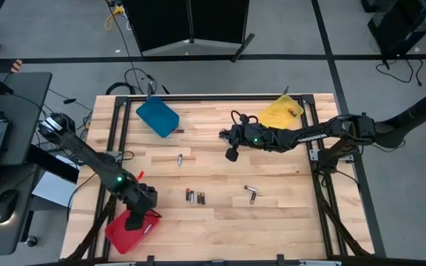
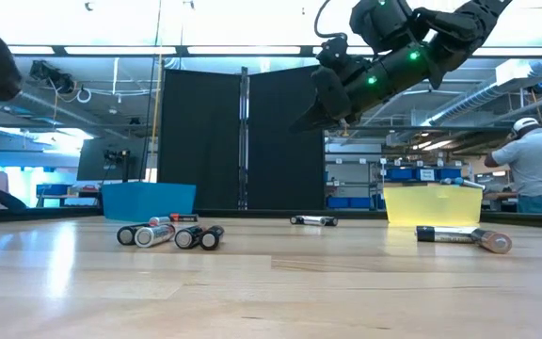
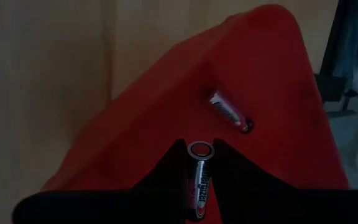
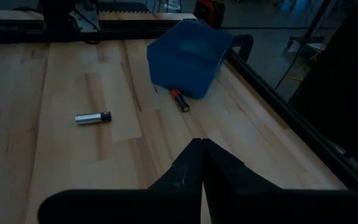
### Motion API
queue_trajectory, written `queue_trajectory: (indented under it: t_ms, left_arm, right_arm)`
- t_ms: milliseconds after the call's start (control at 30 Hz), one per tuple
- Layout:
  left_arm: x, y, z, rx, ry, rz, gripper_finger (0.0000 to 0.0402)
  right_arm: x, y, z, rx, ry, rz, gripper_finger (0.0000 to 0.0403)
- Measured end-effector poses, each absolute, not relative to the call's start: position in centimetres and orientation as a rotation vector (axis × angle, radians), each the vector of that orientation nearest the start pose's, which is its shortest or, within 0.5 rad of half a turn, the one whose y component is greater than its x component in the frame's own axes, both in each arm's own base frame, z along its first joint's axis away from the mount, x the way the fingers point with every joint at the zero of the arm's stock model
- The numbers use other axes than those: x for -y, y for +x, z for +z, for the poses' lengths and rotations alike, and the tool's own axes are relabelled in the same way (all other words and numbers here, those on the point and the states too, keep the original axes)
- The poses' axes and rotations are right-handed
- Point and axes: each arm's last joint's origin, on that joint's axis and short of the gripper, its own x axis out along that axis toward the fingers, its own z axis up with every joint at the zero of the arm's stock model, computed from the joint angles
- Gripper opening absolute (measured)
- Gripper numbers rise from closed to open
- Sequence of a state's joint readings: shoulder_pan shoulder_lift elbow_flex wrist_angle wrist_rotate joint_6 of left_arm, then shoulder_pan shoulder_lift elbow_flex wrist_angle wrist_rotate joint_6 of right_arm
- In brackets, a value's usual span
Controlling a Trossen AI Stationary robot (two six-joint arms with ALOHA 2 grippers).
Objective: Sort batteries
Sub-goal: Put the black silver battery into the red bin, then put the black brown battery into the blue bin
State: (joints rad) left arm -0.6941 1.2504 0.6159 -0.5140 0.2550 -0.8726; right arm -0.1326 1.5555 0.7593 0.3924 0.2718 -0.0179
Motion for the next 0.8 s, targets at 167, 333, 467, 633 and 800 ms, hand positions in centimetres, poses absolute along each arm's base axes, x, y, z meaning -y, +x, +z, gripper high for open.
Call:
queue_trajectory:
  t_ms: [167,333,467,633,800]
  left_arm:
    - [14.6,16.0,16.2,-1.417,-0.452,-0.286,0.0055]
    - [14.7,16.1,15.8,-1.437,-0.442,-0.27,0.0079]
    - [14.7,16.1,15.9,-1.435,-0.442,-0.272,0.0109]
    - [14.6,16.0,15.9,-1.447,-0.437,-0.271,0.0118]
    - [14.4,15.6,16.7,-1.543,-0.381,-0.241,0.0118]
  right_arm:
    - [5.0,31.4,19.7,-0.409,-0.046,-0.395,0.0016]
    - [5.0,31.4,19.7,-0.411,-0.046,-0.395,0.0024]
    - [5.0,31.4,19.6,-0.413,-0.046,-0.395,0.0018]
    - [5.0,31.4,19.6,-0.414,-0.047,-0.395,0.0019]
    - [5.0,31.4,19.6,-0.414,-0.048,-0.394,0.0032]
